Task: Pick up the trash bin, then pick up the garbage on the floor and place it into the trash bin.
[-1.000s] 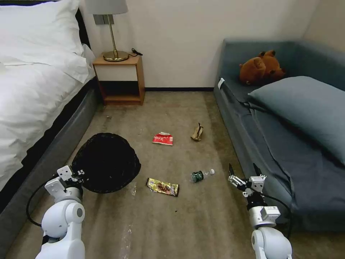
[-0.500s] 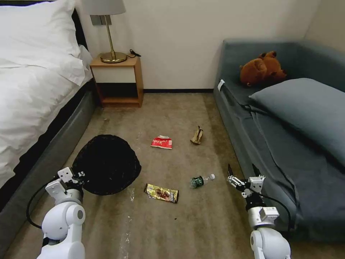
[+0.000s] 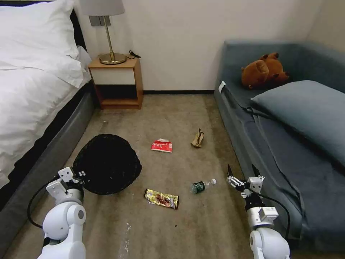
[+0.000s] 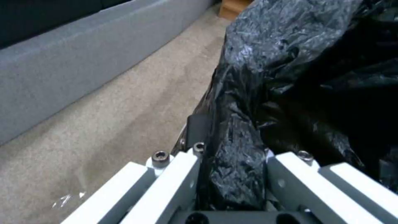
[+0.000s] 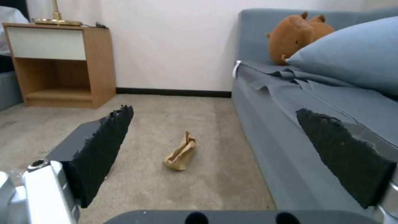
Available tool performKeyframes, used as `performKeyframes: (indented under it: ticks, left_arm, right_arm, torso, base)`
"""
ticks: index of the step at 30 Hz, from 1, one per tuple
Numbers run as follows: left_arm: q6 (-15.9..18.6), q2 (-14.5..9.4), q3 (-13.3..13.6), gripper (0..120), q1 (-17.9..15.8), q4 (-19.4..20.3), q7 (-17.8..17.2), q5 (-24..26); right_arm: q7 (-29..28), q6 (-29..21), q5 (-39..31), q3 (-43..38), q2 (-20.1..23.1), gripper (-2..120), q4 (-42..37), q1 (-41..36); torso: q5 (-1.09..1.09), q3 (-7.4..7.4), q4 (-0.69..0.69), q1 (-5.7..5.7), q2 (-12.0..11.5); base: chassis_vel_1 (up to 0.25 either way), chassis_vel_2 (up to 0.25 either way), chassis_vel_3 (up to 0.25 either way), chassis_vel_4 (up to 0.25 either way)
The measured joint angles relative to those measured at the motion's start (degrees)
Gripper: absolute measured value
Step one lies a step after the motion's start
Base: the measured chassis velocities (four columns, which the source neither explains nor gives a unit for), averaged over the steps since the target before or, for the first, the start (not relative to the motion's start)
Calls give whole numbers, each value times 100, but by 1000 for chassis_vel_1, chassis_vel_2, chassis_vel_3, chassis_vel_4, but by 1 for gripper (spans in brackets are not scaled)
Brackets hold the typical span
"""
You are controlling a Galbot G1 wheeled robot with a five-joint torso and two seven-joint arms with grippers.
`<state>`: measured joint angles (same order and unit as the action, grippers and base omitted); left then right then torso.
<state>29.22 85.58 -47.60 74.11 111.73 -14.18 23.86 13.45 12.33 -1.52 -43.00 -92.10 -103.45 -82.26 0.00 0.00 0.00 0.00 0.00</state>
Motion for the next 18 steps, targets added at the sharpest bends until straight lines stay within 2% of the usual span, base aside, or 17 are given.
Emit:
performKeyframes:
  ticks: [18]
  left_arm:
    - [-64, 3, -2, 2, -18, 0, 50, 9]
  right_arm:
    - [-3, 3, -15, -46, -4, 100, 14, 9]
  torso:
    - [0, 0, 0, 0, 0]
  base:
    - [-59, 56, 62, -57]
